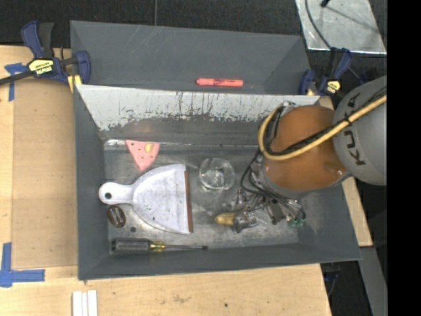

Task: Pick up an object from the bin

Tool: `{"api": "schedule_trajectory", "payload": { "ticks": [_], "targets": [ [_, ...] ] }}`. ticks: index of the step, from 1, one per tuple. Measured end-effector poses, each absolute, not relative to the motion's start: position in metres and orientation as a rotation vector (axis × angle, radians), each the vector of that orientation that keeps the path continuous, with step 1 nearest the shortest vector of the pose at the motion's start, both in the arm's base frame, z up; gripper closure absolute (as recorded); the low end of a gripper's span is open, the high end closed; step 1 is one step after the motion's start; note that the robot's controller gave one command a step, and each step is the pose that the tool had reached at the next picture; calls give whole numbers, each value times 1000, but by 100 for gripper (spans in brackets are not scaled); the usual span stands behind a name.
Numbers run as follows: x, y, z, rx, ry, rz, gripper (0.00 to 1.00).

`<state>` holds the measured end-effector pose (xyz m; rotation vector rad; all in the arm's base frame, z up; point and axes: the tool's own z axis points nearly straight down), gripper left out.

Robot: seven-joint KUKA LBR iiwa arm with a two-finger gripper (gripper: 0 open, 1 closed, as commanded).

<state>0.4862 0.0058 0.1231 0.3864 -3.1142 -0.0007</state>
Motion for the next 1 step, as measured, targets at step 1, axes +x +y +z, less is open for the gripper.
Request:
{"api": "schedule_trajectory", "payload": {
  "ticks": [1],
  "targets": [
    [499, 12, 239, 273, -3132, 0, 100]
  ]
}}
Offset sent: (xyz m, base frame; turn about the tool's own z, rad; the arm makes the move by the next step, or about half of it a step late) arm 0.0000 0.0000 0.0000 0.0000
